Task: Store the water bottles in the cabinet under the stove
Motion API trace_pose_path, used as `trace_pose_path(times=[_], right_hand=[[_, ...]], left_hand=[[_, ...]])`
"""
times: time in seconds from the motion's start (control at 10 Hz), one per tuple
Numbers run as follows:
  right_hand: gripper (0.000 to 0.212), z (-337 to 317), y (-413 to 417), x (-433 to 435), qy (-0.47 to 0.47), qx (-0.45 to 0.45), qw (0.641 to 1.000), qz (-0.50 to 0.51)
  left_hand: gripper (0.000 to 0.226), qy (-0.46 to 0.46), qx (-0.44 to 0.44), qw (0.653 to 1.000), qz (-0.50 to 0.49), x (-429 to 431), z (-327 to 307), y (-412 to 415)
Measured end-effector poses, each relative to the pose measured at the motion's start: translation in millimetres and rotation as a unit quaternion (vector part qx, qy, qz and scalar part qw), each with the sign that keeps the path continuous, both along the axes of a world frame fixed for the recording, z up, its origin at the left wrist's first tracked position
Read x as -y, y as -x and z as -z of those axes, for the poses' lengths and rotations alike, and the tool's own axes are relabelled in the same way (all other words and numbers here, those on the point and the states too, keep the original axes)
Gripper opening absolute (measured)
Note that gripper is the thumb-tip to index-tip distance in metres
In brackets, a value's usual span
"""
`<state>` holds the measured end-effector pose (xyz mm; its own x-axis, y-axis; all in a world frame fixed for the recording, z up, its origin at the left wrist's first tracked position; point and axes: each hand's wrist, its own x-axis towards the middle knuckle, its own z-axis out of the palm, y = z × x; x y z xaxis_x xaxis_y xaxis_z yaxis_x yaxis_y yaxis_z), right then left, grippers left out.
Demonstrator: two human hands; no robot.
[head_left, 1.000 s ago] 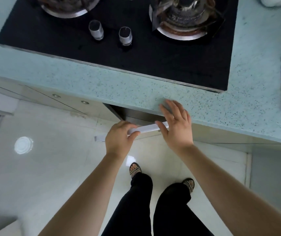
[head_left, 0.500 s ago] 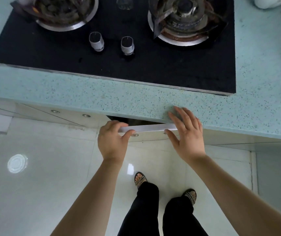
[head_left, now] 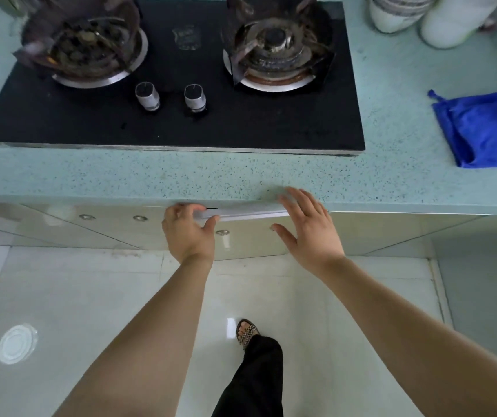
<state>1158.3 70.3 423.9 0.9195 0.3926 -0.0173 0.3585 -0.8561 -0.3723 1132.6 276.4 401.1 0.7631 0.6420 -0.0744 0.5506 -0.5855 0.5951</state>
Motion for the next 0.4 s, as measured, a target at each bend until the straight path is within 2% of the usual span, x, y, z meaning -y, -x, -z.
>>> trace_pose_path(times=[0.2, 0.3, 0.4], right_hand=[[0.056, -39.5, 55.6, 29.0, -0.013, -0.040, 0.999, 0.021], [0.055, -62.5, 102.6, 45.3, -0.044, -0.013, 0.999, 0.022], [0.054, -91.6, 151.5, 54.9, -0.053, 0.025, 0.998, 0.010]], left_hand=[[0.049, -0.067, -0.082, 0.981, 0.163, -0.3, -28.2, 49.3], [0.061, -0.103, -0.081, 0.968, 0.213, 8.6, -53.6, 101.1], [0.065, -0.144, -0.034, 0.959, 0.244, 25.9, -85.0, 157.6]])
